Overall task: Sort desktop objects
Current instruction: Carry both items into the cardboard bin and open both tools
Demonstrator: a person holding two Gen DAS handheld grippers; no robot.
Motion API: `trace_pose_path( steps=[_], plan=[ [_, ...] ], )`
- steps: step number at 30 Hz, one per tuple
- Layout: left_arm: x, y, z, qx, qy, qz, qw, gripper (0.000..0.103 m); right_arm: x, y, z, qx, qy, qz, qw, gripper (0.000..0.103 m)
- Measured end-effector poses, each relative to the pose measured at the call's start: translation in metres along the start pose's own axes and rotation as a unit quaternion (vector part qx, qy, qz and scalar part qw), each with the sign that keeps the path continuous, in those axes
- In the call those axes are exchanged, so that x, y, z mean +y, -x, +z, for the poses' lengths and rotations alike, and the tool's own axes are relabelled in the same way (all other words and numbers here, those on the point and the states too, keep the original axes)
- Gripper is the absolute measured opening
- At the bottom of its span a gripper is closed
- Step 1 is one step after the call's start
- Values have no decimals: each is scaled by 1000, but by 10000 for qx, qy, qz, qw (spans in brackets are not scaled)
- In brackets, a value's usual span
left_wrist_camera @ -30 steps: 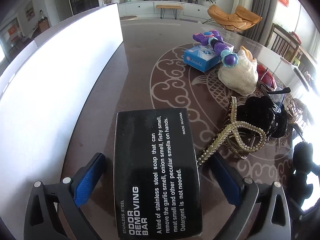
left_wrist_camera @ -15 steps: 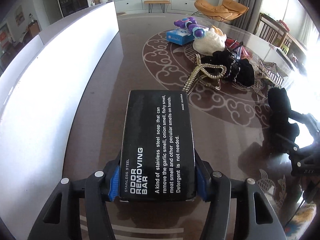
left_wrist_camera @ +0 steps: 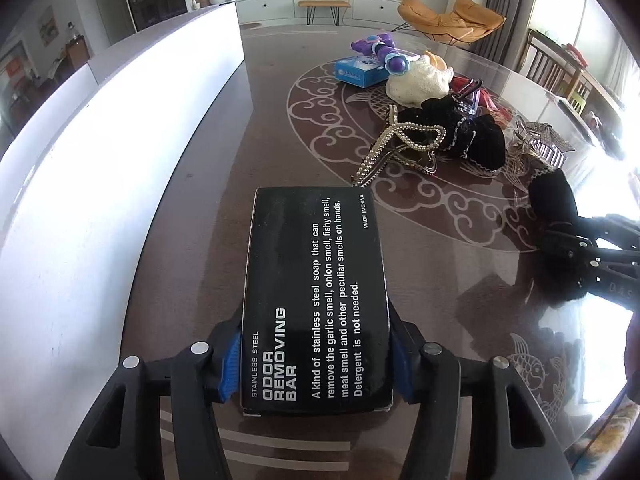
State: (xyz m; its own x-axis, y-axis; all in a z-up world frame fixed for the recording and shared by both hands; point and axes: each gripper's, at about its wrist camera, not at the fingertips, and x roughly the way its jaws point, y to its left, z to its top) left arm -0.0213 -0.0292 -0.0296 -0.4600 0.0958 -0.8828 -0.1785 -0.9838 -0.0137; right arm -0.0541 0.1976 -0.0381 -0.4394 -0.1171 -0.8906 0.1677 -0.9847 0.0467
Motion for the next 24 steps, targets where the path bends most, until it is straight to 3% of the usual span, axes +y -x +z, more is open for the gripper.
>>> trace_pose_path(
  steps=[2,4,8,11,13,19,22,24],
  plan=[
    [6,17,-4,-169,204,-225,9994,57,-4,10,-4,-40,-148,390,9991,33],
    [10,40,-5,-380,295,-367,9982,58,-1,24,-4,-191,49,321,9993,33],
    [33,87,8,-796,544,-639,9933,58,20,57,25,-508,333,689,9958,33],
    [70,123,21,-1120,830,-530,9888,58,64,79,65,-829,711,980,9892,33],
    [104,139,28,-1266,1040,-245,9862,58,102,90,92,-1026,979,1197,9826,34],
    [206,134,27,-986,1783,587,9773,58,236,91,161,-1340,1637,2032,9560,34],
    [236,112,21,-661,1995,808,9743,58,291,64,181,-1111,1778,2340,9494,34],
    [247,96,16,-449,2078,847,9735,57,319,37,187,-791,1861,2275,9526,36]
  ],
)
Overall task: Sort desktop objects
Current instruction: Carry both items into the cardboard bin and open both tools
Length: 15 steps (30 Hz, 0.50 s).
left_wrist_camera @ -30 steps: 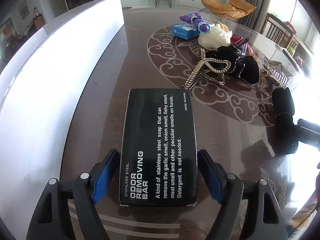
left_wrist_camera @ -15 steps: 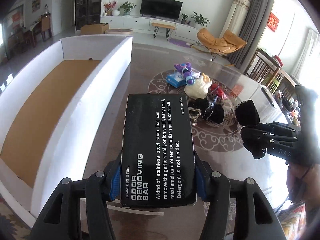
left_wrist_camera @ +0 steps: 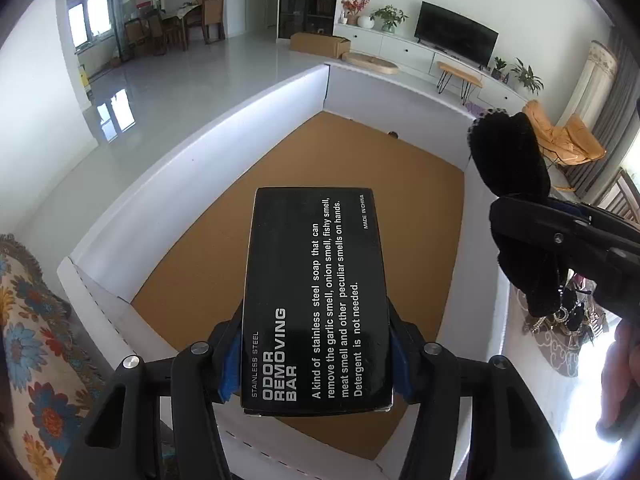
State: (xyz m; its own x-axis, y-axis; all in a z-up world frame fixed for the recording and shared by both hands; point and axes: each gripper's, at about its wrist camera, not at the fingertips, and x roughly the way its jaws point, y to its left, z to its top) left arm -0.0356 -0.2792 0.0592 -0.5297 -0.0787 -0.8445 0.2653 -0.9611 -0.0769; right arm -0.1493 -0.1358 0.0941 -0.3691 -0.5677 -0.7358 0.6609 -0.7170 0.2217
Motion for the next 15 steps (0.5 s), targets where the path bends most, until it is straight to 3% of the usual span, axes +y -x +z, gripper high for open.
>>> trace_pose_path(
  steps=[2,4,7,9,11,15],
  plan=[
    [6,-13,-3,188,29,113,9998,58,4,-32,1,395,-91,5,9992,39],
    [7,-21,-6,276,34,290,9992,59,3,-53,-3,644,-211,-16,9977,59],
    [4,-20,-8,146,-21,550,9984,68,-1,-55,-9,541,-308,-100,9980,78],
    [1,-11,-9,-74,-33,586,9982,70,-7,-41,-13,312,-322,-66,9990,78],
    [-6,2,-11,-305,-9,468,9984,70,-11,-17,-18,12,-261,-121,9996,79],
    [-49,37,-24,-657,-243,-298,9971,70,-28,49,-53,-639,-87,-511,9966,93]
  ],
)
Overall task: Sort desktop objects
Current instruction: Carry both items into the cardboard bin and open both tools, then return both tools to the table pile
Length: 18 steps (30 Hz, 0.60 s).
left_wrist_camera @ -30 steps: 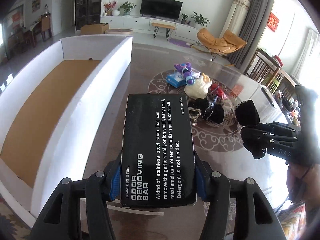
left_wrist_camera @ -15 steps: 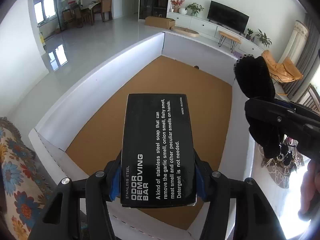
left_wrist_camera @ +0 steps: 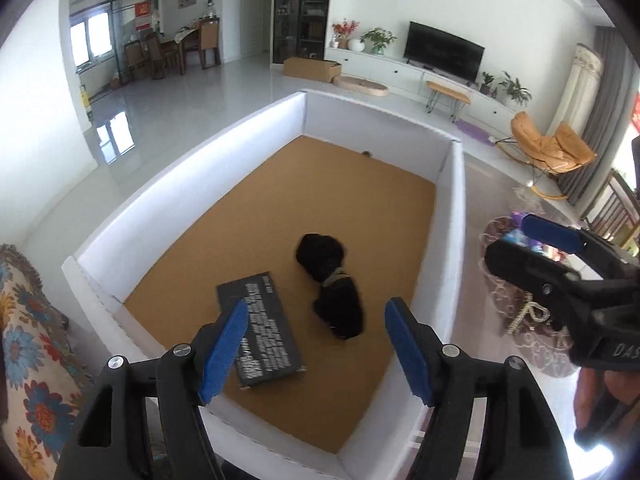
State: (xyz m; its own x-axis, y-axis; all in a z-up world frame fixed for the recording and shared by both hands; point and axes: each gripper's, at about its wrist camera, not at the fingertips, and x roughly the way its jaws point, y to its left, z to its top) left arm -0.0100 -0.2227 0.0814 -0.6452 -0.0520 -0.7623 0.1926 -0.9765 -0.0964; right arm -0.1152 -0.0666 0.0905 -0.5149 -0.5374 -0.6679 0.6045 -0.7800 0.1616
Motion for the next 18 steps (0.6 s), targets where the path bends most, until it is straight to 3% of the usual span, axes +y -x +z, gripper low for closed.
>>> trace_pose_path(
  steps=[4,7,11,14,18],
  plan=[
    [-85,22,-20,-93,-642,-1050,9924,88,-42,61,-63,-283,117,-822,9961,96],
    [-148,10,-47,116,-1093,-1542,9819,90,-87,96,-125,-165,-87,-1605,9869,96],
    [-207,-35,-82,596,-1364,-1598,9759,90,-148,119,-204,433,-673,-2318,9695,96],
    [-235,-62,-103,806,-1540,-1384,9750,90,-188,131,-248,762,-1238,-2570,9554,96],
    [-249,-70,-126,775,-1736,-1065,9760,90,-207,138,-270,849,-1657,-2660,9458,96]
  ],
)
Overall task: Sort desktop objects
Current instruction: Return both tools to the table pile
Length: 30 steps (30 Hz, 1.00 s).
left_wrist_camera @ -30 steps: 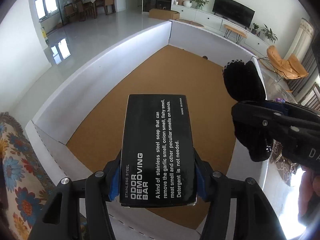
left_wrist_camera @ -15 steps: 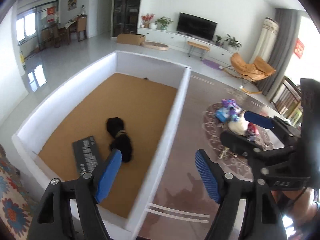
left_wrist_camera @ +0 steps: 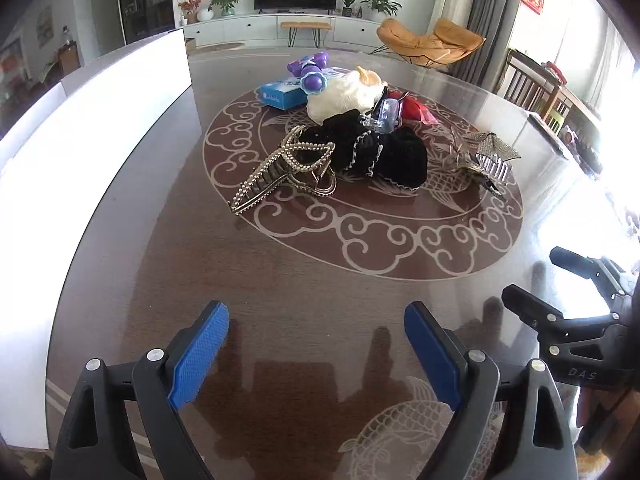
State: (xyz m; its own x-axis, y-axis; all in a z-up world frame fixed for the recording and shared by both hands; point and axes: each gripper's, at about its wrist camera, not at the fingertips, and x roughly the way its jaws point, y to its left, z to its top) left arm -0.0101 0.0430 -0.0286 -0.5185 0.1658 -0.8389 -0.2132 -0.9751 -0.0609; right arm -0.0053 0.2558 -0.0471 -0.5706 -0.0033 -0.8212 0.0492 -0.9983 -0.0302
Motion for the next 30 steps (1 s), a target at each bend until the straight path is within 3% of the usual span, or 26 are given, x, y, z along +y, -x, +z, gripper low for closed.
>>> trace_pose_path(
  steps=[10,13,30],
  plan=[
    [10,-4,-8,-258,-99,350,9990,92,13,-5,3,-66,-136,23,9999,103],
    [13,-8,-6,-226,21,425,9988,103,14,-6,4,-64,-136,22,9999,103],
    [14,-12,-5,-237,90,458,9986,103,14,-6,4,-66,-136,23,9999,103]
  ],
)
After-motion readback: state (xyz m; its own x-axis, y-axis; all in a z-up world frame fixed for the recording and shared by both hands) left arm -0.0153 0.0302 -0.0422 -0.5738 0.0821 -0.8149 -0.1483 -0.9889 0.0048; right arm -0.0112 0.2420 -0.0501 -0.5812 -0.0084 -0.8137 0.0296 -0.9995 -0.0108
